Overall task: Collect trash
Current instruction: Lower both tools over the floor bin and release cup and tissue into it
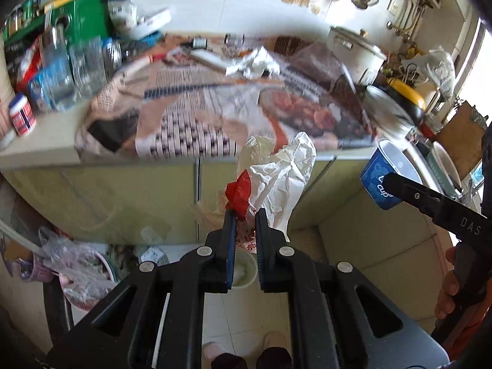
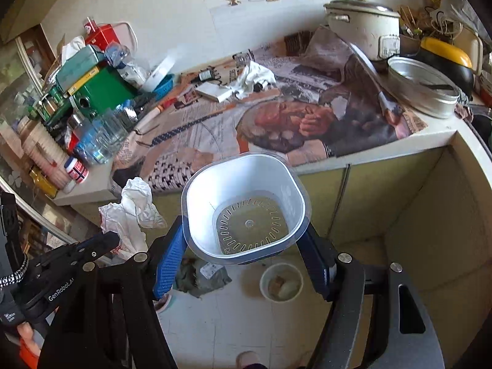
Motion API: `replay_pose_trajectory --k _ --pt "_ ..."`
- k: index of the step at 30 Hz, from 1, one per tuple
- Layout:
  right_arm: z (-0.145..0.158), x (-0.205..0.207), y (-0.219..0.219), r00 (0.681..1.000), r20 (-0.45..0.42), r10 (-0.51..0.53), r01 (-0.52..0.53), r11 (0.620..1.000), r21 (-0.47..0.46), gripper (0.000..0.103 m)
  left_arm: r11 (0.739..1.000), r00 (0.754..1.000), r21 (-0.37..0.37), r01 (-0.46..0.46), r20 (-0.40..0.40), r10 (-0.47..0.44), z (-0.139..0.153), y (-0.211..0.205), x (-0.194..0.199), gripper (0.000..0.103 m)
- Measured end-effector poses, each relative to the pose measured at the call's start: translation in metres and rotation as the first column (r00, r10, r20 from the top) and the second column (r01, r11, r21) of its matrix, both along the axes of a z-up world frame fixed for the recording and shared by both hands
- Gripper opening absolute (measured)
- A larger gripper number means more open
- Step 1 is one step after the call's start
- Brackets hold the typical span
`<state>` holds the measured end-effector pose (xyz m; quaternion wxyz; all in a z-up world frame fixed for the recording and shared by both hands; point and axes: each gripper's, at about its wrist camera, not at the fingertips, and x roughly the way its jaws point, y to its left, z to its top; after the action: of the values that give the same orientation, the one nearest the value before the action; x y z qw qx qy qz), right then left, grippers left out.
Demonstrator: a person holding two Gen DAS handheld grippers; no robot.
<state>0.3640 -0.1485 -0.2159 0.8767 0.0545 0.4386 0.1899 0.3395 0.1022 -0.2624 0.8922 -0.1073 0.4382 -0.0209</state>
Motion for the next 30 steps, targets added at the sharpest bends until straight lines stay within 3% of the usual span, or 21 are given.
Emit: replay_pose_trajectory --k 9,17,22,27,30 --pt "-0.129 0.027 -0.002 0.987 -0.148 0.065 -0.072 0.996 -0.047 0.067 0.997 0.984 -0.009 -0.082 -0.156 0.08 -0.142 -0.017 0.016 0.011" --pt "-0.269 0.052 0.008 0.955 -0.273 0.118 -0.148 0.985 -0.094 0.067 0.986 0.961 -0.024 -0.167 -0.227 0.157 -0.269 -0.014 0.025 0.011" --pt "-0.345 0.065 0.017 0.929 -0.344 0.134 -0.173 0.981 -0.085 0.068 0.981 0.944 0.004 -0.196 -0.27 0.19 -0.34 -0.009 0.028 0.011" --pt "-0.394 0.074 0.025 0.899 -0.402 0.176 -0.193 0.981 -0.001 0.068 0.971 0.925 -0.008 -0.239 -0.306 0.226 -0.385 -0.002 0.033 0.011" --pt "-0.412 0.077 0.029 0.882 -0.433 0.187 -0.205 0.979 0.004 0.068 0.968 0.917 -0.009 -0.25 -0.323 0.234 -0.401 -0.001 0.037 0.011"
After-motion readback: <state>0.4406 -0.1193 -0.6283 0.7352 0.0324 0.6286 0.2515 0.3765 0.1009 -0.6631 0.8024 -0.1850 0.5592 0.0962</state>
